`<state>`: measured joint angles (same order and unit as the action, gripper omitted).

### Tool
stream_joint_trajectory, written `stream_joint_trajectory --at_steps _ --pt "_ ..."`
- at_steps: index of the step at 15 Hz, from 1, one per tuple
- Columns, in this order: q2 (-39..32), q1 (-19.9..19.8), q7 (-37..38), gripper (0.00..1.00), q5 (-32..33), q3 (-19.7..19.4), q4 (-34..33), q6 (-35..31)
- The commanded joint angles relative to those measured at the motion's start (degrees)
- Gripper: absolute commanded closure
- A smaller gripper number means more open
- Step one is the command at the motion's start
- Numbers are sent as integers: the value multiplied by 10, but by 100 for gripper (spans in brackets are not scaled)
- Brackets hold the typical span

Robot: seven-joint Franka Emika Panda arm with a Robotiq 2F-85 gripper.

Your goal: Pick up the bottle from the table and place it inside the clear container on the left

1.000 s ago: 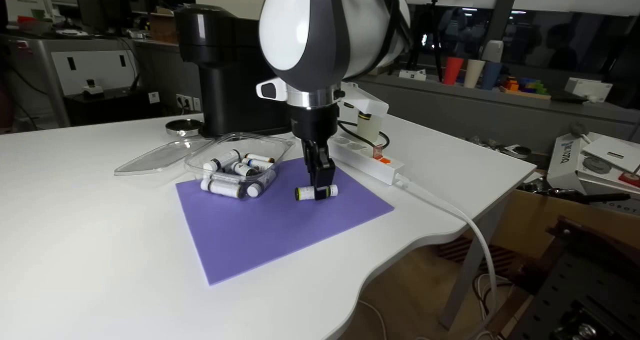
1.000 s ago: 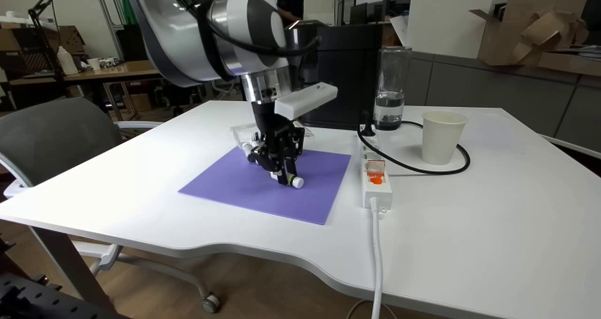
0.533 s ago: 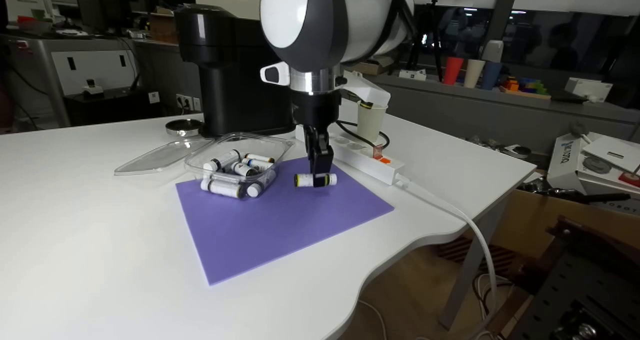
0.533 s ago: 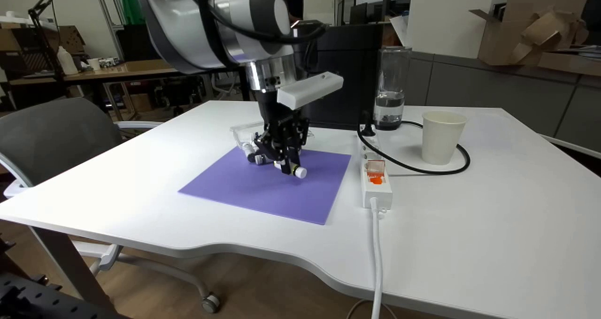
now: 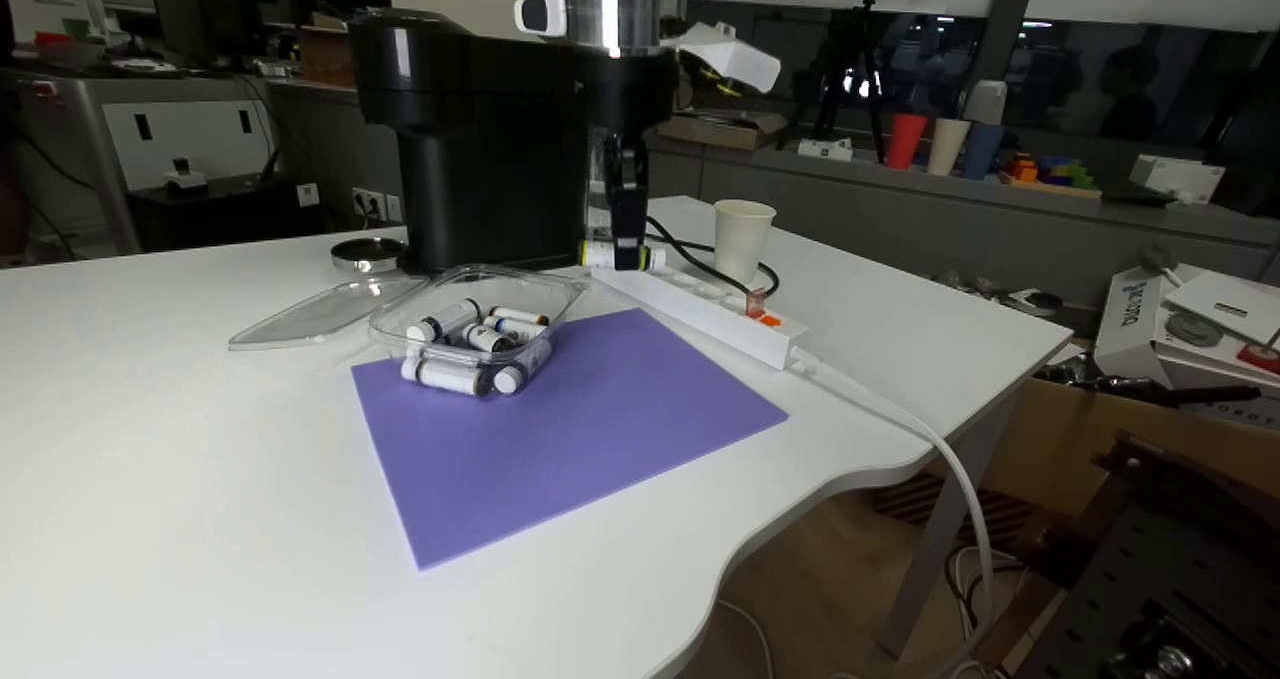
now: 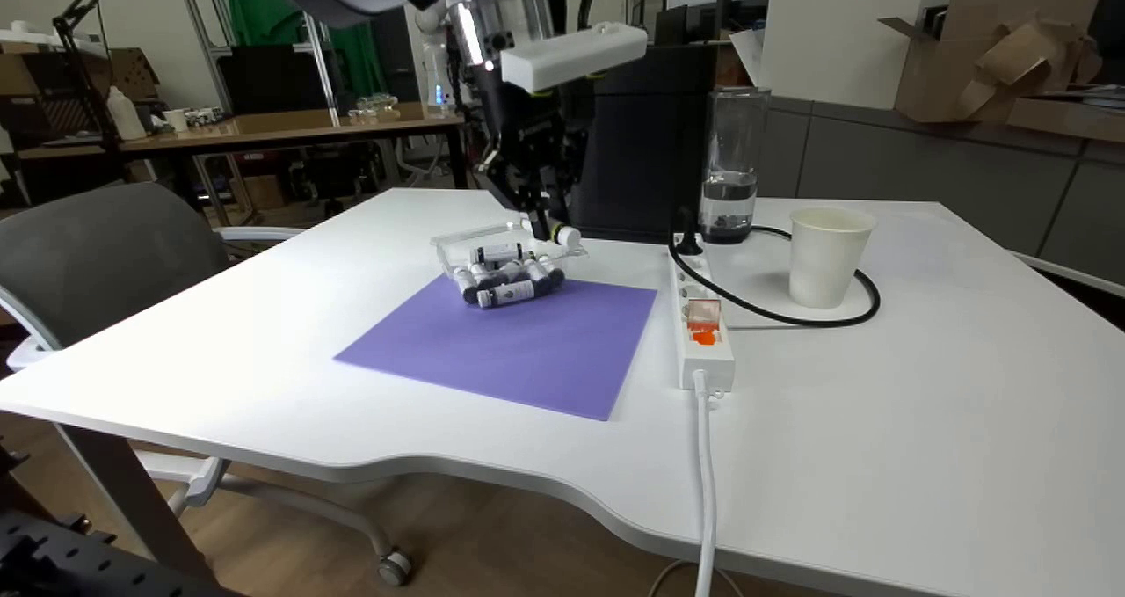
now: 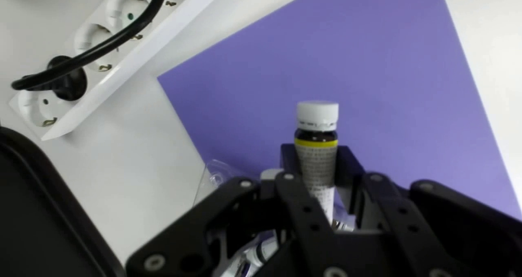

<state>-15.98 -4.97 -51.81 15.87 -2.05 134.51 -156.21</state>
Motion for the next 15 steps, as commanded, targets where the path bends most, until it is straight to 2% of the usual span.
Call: stream_joint_trajectory --at_steps 1,9,15 --pt "16 18 67 93 11 -3 -31 36" --pt "-32 38 132 93 12 9 -111 75" --pt "-86 47 159 93 11 19 -146 74"
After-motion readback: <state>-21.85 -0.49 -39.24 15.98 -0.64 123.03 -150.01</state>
